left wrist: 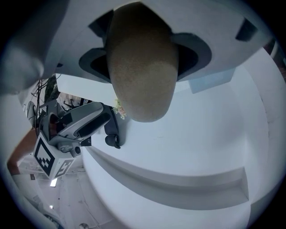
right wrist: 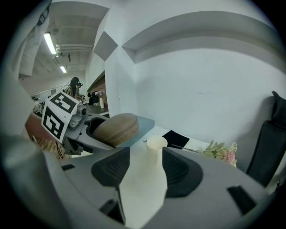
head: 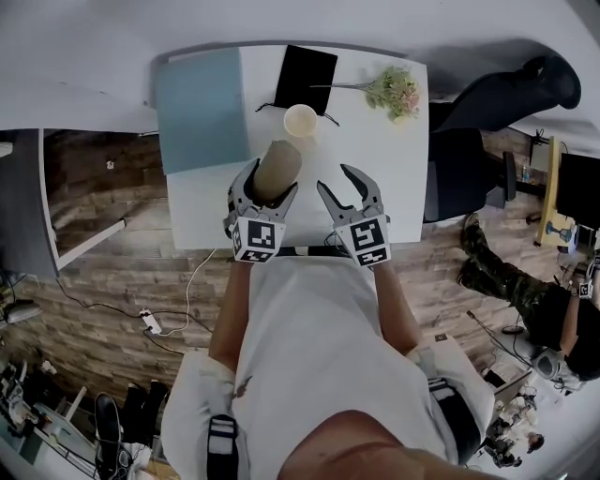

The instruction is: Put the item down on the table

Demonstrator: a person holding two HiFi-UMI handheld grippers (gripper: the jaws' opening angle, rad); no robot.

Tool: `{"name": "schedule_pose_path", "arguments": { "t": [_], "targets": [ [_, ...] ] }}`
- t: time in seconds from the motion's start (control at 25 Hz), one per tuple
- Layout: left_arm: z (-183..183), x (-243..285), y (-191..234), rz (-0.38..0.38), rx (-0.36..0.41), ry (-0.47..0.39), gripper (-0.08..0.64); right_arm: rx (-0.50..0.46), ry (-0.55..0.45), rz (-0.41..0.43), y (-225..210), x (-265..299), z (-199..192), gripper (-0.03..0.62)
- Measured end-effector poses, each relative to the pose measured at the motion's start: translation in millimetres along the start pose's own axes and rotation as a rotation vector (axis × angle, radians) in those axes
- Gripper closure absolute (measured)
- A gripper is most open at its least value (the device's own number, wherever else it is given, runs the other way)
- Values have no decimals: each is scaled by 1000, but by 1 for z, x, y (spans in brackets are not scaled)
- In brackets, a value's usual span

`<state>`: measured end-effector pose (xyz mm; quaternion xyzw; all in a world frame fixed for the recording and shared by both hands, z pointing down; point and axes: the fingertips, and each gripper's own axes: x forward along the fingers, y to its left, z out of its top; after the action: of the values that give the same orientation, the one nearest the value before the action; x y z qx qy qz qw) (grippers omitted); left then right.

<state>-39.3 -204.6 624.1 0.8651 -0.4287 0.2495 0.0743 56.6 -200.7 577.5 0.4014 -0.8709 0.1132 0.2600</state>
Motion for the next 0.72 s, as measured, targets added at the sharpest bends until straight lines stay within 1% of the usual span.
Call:
{"name": "schedule_pose_path", "arguments": {
  "t": [0.44, 0.72],
  "targets": [
    [-28, 17, -23, -71, 21, 78, 158, 20, 71, 26, 7, 11, -32, 360],
    [-42, 24, -32, -94, 25, 113, 158, 27, 109, 41, 11, 15, -50, 359]
  ]
}}
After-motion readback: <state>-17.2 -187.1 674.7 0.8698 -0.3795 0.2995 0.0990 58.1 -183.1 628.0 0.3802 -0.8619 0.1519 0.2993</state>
